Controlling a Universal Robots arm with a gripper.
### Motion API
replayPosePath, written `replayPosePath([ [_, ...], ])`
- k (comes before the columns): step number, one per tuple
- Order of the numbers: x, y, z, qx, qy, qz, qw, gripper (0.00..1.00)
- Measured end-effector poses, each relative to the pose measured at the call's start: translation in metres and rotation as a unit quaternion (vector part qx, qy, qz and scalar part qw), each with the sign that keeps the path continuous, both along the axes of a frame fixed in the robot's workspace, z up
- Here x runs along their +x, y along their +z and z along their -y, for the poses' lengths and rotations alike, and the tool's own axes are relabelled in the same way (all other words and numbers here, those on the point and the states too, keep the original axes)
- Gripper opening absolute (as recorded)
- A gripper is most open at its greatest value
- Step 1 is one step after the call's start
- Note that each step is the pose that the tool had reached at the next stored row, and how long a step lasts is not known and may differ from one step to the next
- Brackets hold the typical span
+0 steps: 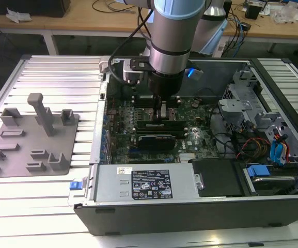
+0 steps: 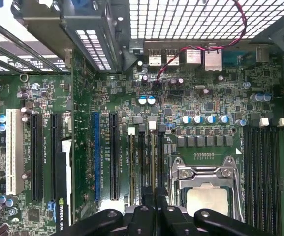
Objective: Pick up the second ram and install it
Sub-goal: 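Insert the second ram into the second slot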
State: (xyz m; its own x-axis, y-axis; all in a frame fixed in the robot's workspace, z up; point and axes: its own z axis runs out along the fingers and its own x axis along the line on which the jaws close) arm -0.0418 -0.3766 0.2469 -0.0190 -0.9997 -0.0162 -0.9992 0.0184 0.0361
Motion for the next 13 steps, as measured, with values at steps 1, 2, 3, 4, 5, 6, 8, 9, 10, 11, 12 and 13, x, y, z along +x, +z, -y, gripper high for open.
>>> replayPosePath([
  [1, 0.0000, -0.0006, -0.0001, 0.0003, 0.000, 0.0001, 1.0000, 0.09],
  [2, 0.0001, -0.0020, -0.0001, 0.0002, 0.000, 0.0001, 1.0000, 0.09],
  [3, 0.0000, -0.0040, -0.0001, 0.0002, 0.000, 0.0001, 1.0000, 0.09],
  [4, 0.0000, -0.0050, 0.0000, 0.0001, 0.002, 0.0000, 1.0000, 0.09],
  [5, 0.0000, -0.0052, 0.0000, 0.0000, 0.004, 0.0000, 1.0000, 0.09],
  [6, 0.0000, -0.0054, -0.0001, 0.0001, 0.005, 0.0000, 1.0000, 0.09],
  [8, 0.0000, -0.0056, -0.0001, 0.0034, 0.005, 0.0001, 1.0000, 0.09],
  [9, 0.0000, -0.0057, -0.0001, 0.0035, 0.005, 0.0001, 1.0000, 0.09],
  [10, 0.0000, -0.0060, 0.0000, 0.0036, 0.005, 0.0001, 1.0000, 0.09],
  [11, 0.0000, -0.0074, 0.0000, 0.0034, 0.005, 0.0000, 1.0000, 0.09],
  [12, 0.0000, -0.0075, 0.0000, 0.0034, 0.005, 0.0000, 1.0000, 0.09],
  [13, 0.0000, -0.0079, -0.0001, 0.0036, 0.005, 0.0001, 1.0000, 0.09],
])
